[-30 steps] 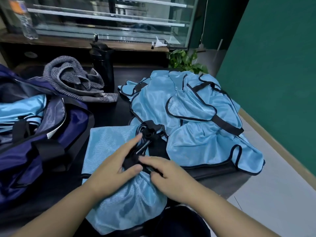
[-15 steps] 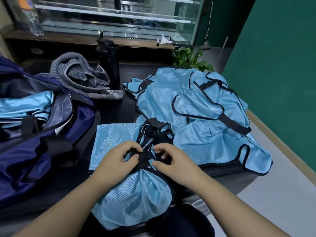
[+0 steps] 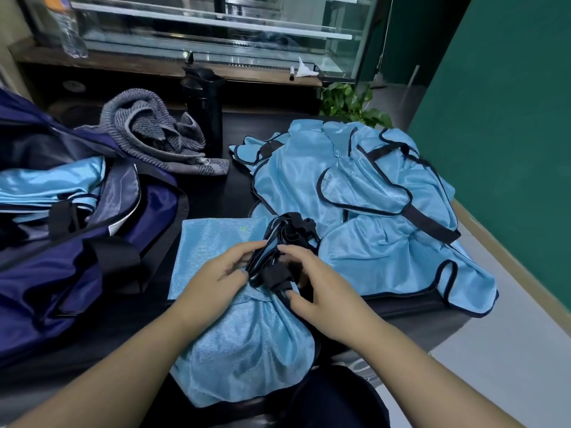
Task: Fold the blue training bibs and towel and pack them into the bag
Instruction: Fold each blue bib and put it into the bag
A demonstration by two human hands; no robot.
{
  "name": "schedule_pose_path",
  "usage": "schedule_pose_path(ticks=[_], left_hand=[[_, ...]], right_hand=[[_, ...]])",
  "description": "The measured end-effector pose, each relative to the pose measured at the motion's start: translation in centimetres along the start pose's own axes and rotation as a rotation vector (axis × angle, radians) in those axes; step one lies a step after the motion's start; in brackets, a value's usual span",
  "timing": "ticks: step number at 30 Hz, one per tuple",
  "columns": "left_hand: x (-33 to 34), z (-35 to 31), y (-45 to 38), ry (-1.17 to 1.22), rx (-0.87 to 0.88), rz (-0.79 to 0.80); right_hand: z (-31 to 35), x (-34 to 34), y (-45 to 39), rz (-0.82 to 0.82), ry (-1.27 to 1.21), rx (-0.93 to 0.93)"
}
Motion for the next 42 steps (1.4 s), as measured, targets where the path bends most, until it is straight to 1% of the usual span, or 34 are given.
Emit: schedule_pose_path(ticks=[2,3,5,7,8,9,11,13,17,19,21,22,24,26,30,34,36,39,42], left_hand=[[0.1,0.1,-0.1,-0.117,0.022,0.004],[0.1,0.1,-0.1,-0.189,0.028,0.002],[0.2,0.1,-0.1,-0.316,0.035,-0.007],[0.3,0.0,-0.2,-0.383,0.036,-0.009],[0.4,0.0,-0.2,-0.399,0.040,-0.010],[0.3,0.1,-0.2,-0.408,0.043,-0.013],[0.2,0.2,-0.2,-0.419,0.050,-0.022],[0.2,0.3,-0.3,-0.420,0.054,-0.029],[0.3,0.7,-0.6,-0.395,0.057,-0.036],[0.2,0.6,-0.5,-0.363,0.076,-0.046],[0.1,0.5,-0.5,-0.335,0.083,-0.058],[0.1,0.5,-0.5,-0.330,0.079,-0.060],[0.1,0.5,-0.5,-0.333,0.069,-0.058],[0.1,0.5,-0.5,-0.338,0.067,-0.055],[0.1,0.7,-0.4,-0.340,0.054,-0.041],[0.1,0.9,-0.4,-0.296,0.029,-0.042],[0.2,0.9,-0.4,-0.319,0.034,-0.044],[0.3,0.7,-0.5,-0.389,0.054,-0.055],[0.4,0.9,-0.7,-0.291,0.011,-0.035]], right_hand=[[0.1,-0.2,-0.3,-0.036,-0.034,-0.039],[0.0,-0.8,-0.3,-0.088,-0.060,-0.049],[-0.5,-2.5,0.0,-0.230,-0.126,-0.010],[-1.3,-4.5,0.7,-0.371,-0.149,0.034],[-1.8,-5.2,1.1,-0.407,-0.123,0.047],[-2.3,-5.5,1.2,-0.408,-0.077,0.056],[-2.6,-5.3,1.3,-0.370,0.102,0.042],[-1.9,-4.6,1.4,-0.346,0.263,-0.043],[0.7,-2.2,0.9,-0.249,0.336,-0.155],[1.2,0.0,0.3,-0.107,0.374,-0.130],[0.5,1.8,0.0,0.036,0.359,-0.020],[0.2,2.4,-0.1,0.070,0.350,0.010],[0.1,2.5,-0.4,0.062,0.287,0.046],[-0.1,1.9,-0.6,0.017,0.169,0.079],[-1.1,1.2,-0.5,0.006,0.016,0.166],[-1.1,0.0,-0.1,-0.112,-0.095,0.233],[-1.3,0.1,-0.1,-0.140,-0.135,0.292],[-0.7,0.0,-0.5,-0.162,-0.100,0.275],[0.0,-0.3,-0.9,-0.179,-0.086,0.212]])
Point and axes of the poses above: each hand's wrist, its own y-axis away from the middle knuckle, its own x-axis out of the palm, z = x × y, the point moved 10 cm from there along -y, towards the middle knuckle, and after that the axes turned 15 degrees about -y, right-handed, at the moved point
